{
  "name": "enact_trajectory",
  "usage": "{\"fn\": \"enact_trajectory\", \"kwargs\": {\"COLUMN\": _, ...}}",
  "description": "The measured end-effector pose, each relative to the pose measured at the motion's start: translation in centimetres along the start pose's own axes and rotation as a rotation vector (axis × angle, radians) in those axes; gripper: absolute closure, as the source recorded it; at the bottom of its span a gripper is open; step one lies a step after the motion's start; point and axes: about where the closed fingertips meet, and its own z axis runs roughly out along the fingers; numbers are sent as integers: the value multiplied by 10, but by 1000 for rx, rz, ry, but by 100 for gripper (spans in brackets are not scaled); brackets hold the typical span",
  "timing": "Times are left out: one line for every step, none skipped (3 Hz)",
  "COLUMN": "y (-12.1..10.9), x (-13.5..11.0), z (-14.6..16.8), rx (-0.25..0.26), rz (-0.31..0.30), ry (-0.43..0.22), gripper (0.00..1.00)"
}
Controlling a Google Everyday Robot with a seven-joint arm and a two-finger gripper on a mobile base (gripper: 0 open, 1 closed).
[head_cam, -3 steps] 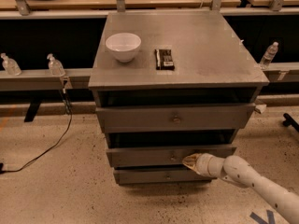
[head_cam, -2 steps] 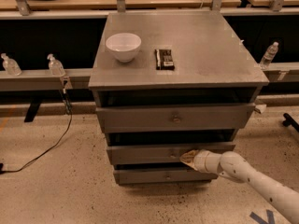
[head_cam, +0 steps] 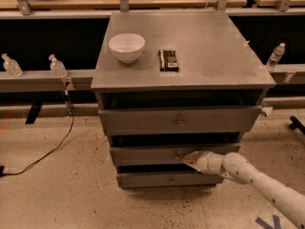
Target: Close middle drawer
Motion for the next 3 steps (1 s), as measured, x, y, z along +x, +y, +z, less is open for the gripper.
{"fn": "enact_trajectory", "kwargs": {"y": 2, "x": -14, "z": -12, "rx": 45, "rz": -12, "ry": -40, "gripper": 100}}
{"fn": "enact_trajectory", "kwargs": {"y": 6, "x": -32, "z": -42, "rx": 81, "rz": -18, "ry": -119, "gripper": 100}}
{"fn": "enact_trajectory", "kwargs": {"y": 44, "x": -37, "z": -95, "rx": -7, "rz": -11, "ry": -146, "gripper": 100}}
